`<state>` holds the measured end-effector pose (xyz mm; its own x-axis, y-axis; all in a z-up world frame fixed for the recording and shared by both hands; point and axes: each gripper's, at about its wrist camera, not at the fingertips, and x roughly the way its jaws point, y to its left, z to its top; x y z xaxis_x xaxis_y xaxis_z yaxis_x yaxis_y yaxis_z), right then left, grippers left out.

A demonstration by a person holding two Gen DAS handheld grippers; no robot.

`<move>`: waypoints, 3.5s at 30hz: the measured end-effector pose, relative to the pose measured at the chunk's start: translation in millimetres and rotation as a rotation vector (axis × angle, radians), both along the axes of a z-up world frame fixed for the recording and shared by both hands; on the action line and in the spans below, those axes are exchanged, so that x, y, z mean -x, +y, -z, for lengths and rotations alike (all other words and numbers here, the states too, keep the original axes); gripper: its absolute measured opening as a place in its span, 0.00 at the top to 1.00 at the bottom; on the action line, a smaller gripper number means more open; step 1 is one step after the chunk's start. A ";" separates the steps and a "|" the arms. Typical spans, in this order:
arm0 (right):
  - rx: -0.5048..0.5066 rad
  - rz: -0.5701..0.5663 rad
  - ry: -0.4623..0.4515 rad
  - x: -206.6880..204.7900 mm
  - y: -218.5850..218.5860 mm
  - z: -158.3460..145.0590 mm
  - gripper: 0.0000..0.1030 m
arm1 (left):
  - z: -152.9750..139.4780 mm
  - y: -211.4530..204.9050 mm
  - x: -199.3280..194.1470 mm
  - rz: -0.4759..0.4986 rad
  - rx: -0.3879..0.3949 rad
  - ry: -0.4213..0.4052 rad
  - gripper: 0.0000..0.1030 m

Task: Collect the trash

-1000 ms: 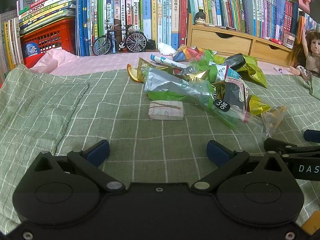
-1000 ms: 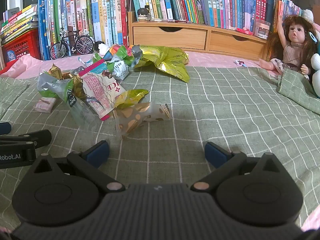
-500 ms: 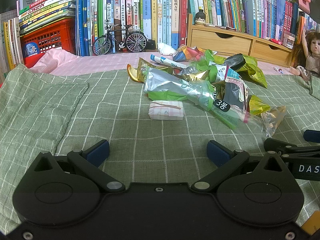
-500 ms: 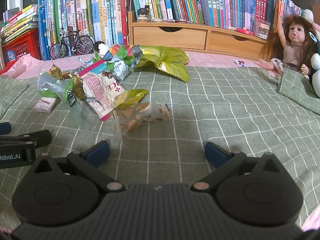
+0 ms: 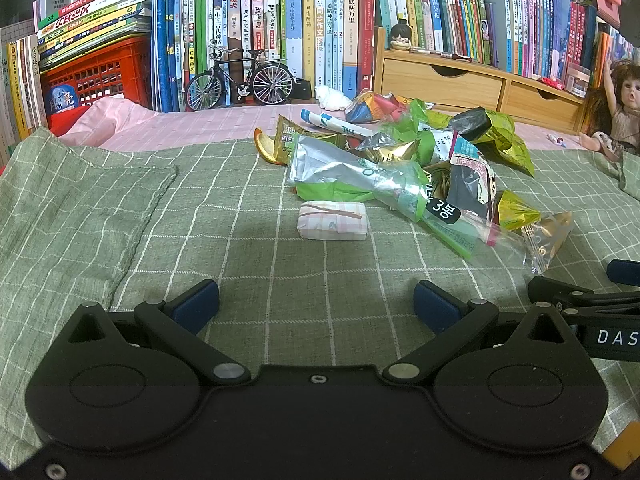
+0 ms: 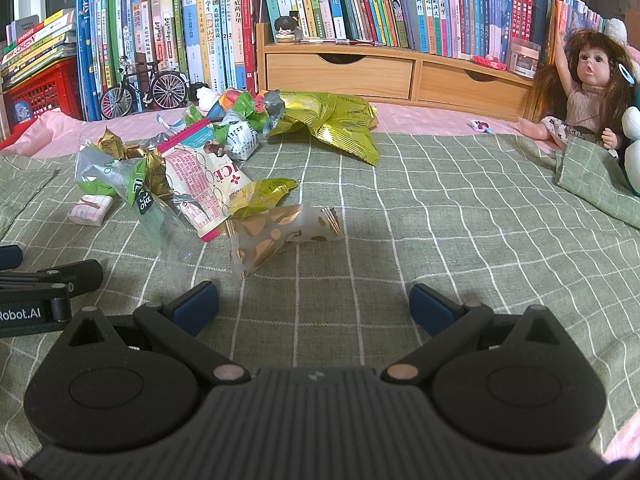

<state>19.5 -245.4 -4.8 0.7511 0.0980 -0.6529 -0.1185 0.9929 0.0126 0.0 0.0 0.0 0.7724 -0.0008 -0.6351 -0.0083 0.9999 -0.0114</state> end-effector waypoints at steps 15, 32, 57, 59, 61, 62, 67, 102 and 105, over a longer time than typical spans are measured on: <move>0.001 0.000 0.000 0.1 0.3 -0.2 0.00 | 0.0 -0.1 0.0 0.000 -0.002 0.000 0.00; 0.005 0.000 0.000 0.0 1.9 -0.1 0.00 | 0.0 -0.3 -0.1 0.000 0.000 0.000 0.00; 0.006 0.000 0.000 -1.4 4.6 1.4 0.00 | 0.3 -3.4 -0.1 0.000 -0.018 -0.001 0.00; 0.005 0.000 0.000 -2.2 4.7 1.8 0.00 | 0.2 -3.7 0.0 0.000 -0.013 0.000 0.00; 0.003 -0.003 0.000 0.6 3.5 0.6 0.00 | -0.9 -3.4 0.0 0.000 -0.006 0.000 0.00; 0.003 -0.004 0.001 0.5 3.4 0.7 0.00 | -0.8 -2.8 0.2 0.001 -0.005 0.000 0.00; 0.005 -0.034 0.038 -2.3 2.4 -3.4 0.00 | -2.9 9.9 2.5 0.023 0.050 -0.010 0.00; -0.179 -0.151 0.026 -36.3 -35.4 -13.0 0.45 | -9.7 3.5 -51.4 0.196 0.076 0.022 0.00; -0.191 -0.154 0.024 -32.4 -39.4 -12.9 0.45 | -14.7 4.0 -55.0 0.191 0.109 0.002 0.00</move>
<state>51.9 -284.8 8.1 0.7020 0.3332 -0.6294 -0.2655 0.9425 0.2027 55.0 4.1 14.7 0.7501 -0.2157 -0.6252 0.1812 0.9762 -0.1194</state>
